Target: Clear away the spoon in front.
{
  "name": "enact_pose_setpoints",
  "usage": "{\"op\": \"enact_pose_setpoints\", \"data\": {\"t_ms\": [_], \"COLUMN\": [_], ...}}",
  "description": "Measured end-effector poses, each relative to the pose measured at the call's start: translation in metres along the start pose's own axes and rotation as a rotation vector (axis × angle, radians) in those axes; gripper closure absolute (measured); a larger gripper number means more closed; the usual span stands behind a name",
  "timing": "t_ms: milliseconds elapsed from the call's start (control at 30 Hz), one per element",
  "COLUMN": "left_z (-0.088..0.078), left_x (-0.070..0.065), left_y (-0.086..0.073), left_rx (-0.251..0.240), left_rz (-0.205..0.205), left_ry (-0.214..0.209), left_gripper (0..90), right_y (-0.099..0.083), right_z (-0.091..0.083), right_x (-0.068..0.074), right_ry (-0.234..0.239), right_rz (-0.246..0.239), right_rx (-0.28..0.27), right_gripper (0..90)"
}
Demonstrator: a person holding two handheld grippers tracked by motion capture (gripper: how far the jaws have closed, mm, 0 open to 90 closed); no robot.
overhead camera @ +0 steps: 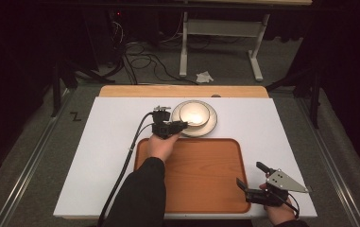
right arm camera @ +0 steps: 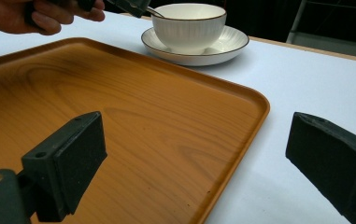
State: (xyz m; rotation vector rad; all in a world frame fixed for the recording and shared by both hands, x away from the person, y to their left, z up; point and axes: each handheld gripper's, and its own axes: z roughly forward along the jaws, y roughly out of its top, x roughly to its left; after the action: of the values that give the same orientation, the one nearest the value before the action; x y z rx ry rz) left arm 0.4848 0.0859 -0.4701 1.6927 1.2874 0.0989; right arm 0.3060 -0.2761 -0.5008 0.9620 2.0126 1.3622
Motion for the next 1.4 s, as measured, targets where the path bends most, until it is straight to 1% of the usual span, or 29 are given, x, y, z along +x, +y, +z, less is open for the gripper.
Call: {"op": "enact_pose_setpoints", "data": {"t_ms": [100, 133, 167, 233, 267, 367, 867, 1067, 1400], "left_z": [0.0006, 0.0008, 0.0010, 0.0008, 0.0000, 0.0001, -0.0013, -0.0022, -0.0029], "left_x": [-0.0010, -0.0008, -0.0007, -0.0001, 0.0015, 0.0031, 0.0001, -0.0006, -0.0016], "left_y": [-0.0008, -0.0011, -0.0012, -0.0017, -0.0022, -0.0022, -0.0031, -0.0031, -0.0034], "left_rx": [0.002, 0.006, 0.006, 0.005, -0.003, -0.006, -0.003, -0.007, -0.007], "left_rz": [0.005, 0.004, 0.001, 0.000, -0.009, -0.011, 0.017, 0.031, 0.053], "left_ry": [0.002, 0.000, -0.002, -0.006, -0.012, -0.024, -0.030, -0.022, -0.021], "left_gripper": [63.4, 65.7, 65.7, 69.3, 73.6, 73.9, 76.2, 76.6, 77.9], "right_y": [0.0001, 0.0003, 0.0003, 0.0003, 0.0001, 0.0001, 0.0002, 0.0002, 0.0002], "right_z": [0.0006, 0.0011, 0.0011, 0.0010, 0.0008, 0.0006, 0.0005, 0.0007, 0.0008], "right_x": [0.0007, 0.0009, 0.0009, 0.0010, 0.0007, 0.0005, 0.0008, 0.0008, 0.0008], "right_ry": [-0.001, 0.000, 0.000, 0.000, 0.000, -0.002, -0.002, 0.000, 0.000], "right_rz": [-0.003, -0.006, -0.006, -0.005, -0.007, -0.005, -0.006, -0.006, -0.006], "right_rx": [0.005, 0.005, 0.005, 0.006, 0.004, 0.004, 0.004, 0.004, 0.004], "right_gripper": [5.7, 5.7, 5.7, 5.7, 5.7, 5.7, 5.7, 5.7, 5.7]}}
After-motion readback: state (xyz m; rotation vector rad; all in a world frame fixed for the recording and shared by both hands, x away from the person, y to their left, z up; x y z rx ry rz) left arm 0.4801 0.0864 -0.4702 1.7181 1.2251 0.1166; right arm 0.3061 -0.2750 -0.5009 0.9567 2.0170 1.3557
